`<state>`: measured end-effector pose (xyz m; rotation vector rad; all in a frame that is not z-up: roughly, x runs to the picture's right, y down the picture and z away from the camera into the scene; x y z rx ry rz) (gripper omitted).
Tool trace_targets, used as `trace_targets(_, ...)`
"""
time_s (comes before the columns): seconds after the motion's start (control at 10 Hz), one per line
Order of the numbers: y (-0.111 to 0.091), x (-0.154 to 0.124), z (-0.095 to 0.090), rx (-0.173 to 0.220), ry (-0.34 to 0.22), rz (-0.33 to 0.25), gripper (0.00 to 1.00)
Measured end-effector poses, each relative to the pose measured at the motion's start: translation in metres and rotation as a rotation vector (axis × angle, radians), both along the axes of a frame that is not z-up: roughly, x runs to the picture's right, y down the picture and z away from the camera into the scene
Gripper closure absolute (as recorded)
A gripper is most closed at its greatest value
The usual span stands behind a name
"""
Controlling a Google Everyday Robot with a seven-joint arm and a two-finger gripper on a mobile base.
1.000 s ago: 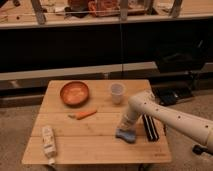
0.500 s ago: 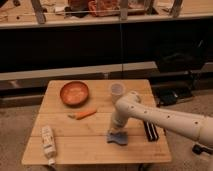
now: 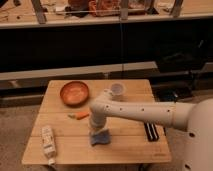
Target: Wipe the white sponge on the table
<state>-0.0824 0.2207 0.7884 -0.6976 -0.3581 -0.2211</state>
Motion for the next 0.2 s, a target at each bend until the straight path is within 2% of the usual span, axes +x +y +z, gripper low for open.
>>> trace_targets(0.1, -0.007, -0.012, 0.001, 0.006, -0.024, -0.015, 0.99)
trace_targets(0.2, -0.019, -0.019, 0.008, 0.005, -0.031, 0.003, 0.99)
